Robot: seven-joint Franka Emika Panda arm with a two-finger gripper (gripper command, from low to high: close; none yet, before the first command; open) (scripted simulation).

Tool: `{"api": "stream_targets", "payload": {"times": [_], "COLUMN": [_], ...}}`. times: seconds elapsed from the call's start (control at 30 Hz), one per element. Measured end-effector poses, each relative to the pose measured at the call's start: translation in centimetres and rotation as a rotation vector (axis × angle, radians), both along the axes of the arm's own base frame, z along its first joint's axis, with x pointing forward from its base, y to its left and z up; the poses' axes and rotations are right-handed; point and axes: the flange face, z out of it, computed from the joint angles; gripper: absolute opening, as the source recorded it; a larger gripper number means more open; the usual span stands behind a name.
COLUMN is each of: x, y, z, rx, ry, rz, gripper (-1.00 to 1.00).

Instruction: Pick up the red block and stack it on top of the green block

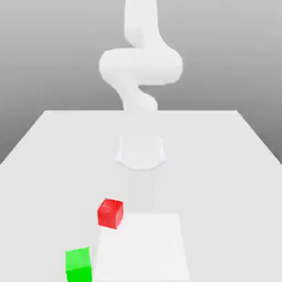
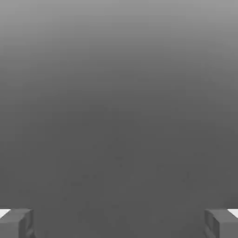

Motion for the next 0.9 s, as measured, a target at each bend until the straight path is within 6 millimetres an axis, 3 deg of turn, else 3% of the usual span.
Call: {"api": "stream_targets", "payload": {"times": [0.13, 0.3, 0.43, 0.6, 0.77, 0.8, 0.9], "x": [3.4, 4.2, 1.9, -3.5, -4.4, -4.5, -4.5], "y": [-1.8, -4.1, -5.7, -6.8, -7.0, -7.0, -6.9], "z": [-9.9, -22.4, -32.6, -45.0, -50.4, -51.2, -51.2], "rx": [0.012, 0.037, 0.066, 0.112, 0.117, 0.117, 0.117], "ry": [0.148, 0.333, 0.491, 0.688, 0.714, 0.715, 0.715], "rz": [-0.054, -0.123, -0.182, -0.253, -0.263, -0.264, -0.263], "gripper": [0.00, 0.00, 0.00, 0.00, 0.00, -1.00, -1.00]}}
